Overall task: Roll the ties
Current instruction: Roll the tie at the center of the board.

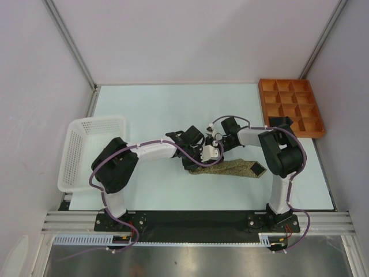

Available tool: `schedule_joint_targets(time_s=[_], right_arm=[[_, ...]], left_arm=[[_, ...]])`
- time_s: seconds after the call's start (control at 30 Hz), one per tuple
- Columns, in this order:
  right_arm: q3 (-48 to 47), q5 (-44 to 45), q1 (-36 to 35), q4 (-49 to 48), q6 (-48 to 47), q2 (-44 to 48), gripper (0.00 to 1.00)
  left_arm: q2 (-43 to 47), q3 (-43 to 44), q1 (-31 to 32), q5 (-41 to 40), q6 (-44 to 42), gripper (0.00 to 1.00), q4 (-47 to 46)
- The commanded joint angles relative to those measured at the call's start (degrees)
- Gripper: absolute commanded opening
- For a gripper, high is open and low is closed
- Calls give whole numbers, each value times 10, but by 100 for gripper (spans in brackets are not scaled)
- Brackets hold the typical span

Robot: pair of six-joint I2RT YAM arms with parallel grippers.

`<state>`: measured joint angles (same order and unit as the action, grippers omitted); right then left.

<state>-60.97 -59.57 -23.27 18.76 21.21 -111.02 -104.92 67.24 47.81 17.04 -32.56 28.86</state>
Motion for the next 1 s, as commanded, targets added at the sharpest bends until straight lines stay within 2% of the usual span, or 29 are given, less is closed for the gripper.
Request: schedule_joint_targets(time_s=[0.0,0.07,0.17,0.2,0.27,0.3,0.4,0.47,0.63,0.77,0.97], right_arm=[[4,6,-6,-37,16,-25,42],[5,12,-6,-25,6,-32,33],[6,18,-1,-10,-13,-41,3],[4,21,2,-5,-23,-42,0],[7,25,9,7,-33,-43,0],[11,27,12,14,-38,-43,0],[23,36,28,33,-60,-43,0],[29,49,43,51,-78,-45,0],[25,82,70,109,-128,-56,0],[24,103,73,117,-133,-61,0],[14,101,64,120,-137,-76,0]], left_arm=[[-5,-1,8,-8,-2,32,1],[-1,-9,8,-6,-7,33,-8],[1,-12,8,-6,-7,34,-12],[3,-14,8,-6,-7,38,-14],[15,-26,3,2,-2,45,-30],[30,-31,-2,13,5,56,-39],[70,-54,-30,69,29,70,-78],[90,-82,-48,103,56,75,-123],[119,-131,-48,168,100,90,-228],[83,-125,-35,182,115,93,-274],[30,-108,-12,182,87,93,-317]])
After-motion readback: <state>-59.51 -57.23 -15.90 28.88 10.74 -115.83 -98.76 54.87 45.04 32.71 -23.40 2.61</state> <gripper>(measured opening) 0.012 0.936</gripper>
